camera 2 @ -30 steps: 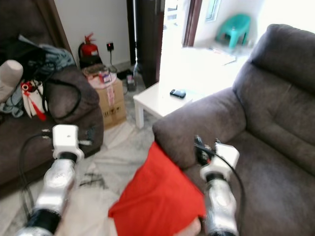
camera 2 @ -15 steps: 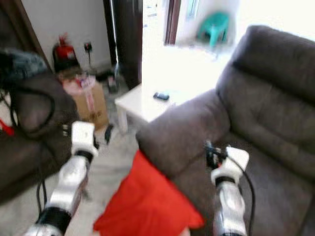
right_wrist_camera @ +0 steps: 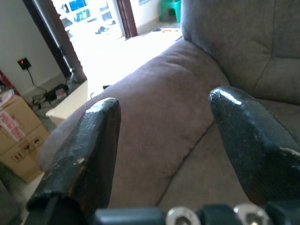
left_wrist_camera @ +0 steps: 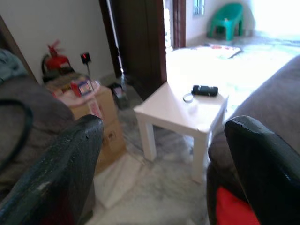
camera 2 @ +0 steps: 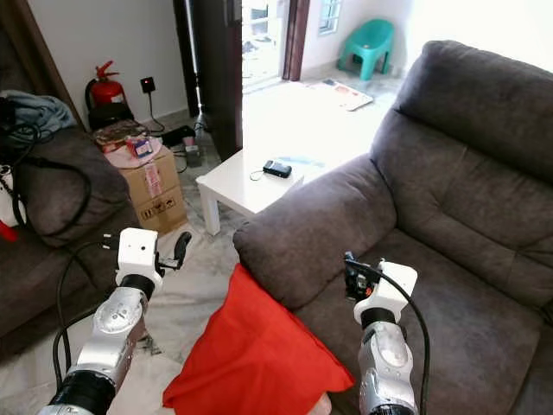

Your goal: Move the pillow to the sofa from floor

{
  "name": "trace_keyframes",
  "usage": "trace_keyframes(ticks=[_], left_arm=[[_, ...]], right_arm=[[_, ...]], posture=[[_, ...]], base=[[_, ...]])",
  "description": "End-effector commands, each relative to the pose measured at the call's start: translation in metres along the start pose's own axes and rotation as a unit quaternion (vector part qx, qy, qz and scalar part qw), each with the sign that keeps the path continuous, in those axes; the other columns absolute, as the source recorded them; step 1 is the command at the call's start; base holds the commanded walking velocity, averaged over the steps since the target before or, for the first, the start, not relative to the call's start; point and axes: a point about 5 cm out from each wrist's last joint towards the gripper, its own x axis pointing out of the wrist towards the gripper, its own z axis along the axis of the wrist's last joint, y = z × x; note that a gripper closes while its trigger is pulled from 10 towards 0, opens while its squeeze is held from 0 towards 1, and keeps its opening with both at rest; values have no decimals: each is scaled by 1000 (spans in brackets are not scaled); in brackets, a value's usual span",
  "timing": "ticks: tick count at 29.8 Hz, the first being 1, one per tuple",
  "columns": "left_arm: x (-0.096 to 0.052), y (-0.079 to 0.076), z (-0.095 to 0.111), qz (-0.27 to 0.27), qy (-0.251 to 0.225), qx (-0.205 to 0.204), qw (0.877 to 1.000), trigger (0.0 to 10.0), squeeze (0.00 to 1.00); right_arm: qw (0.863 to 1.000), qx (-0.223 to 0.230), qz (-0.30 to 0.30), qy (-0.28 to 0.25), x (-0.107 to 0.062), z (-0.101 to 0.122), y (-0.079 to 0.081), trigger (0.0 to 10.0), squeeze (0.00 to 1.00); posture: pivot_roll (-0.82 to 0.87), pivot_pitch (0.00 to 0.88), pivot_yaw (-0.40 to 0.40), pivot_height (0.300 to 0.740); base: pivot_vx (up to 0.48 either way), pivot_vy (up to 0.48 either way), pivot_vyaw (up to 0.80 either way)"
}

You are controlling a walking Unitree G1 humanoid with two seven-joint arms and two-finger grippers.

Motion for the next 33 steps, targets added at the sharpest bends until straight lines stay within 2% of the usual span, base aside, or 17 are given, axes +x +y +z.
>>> trace_keyframes(ticks=[1,5,8,15,19,33], left_arm=[[3,0,12,5,-28,22,999,10000,0],[7,4,29,26,-65,15,997,10000,0],[6,5,34,17,-76,33,996,10000,0],[3,5,28,24,-64,39,997,10000,0],[-1,3,21,23,-51,43,998,10000,0],[0,4,22,28,-52,38,998,10000,0]], right_arm=[[1000,6,0,-30,2,10,1,10000,0],[998,-2,8,-62,1,19,4,10000,0],[997,5,12,-74,-3,23,6,10000,0],[998,2,15,-64,-6,18,4,10000,0],[998,-11,34,-57,-5,18,11,10000,0],[998,-9,35,-49,-1,20,9,10000,0]], posture=[[-2,0,-58,740],[0,0,-58,740],[-5,0,-53,740],[-2,0,-55,740],[-2,0,-58,740],[-9,0,-58,740]], base=[[0,0,0],[0,0,0],[0,0,0],[0,0,0],[0,0,0],[0,0,0]])
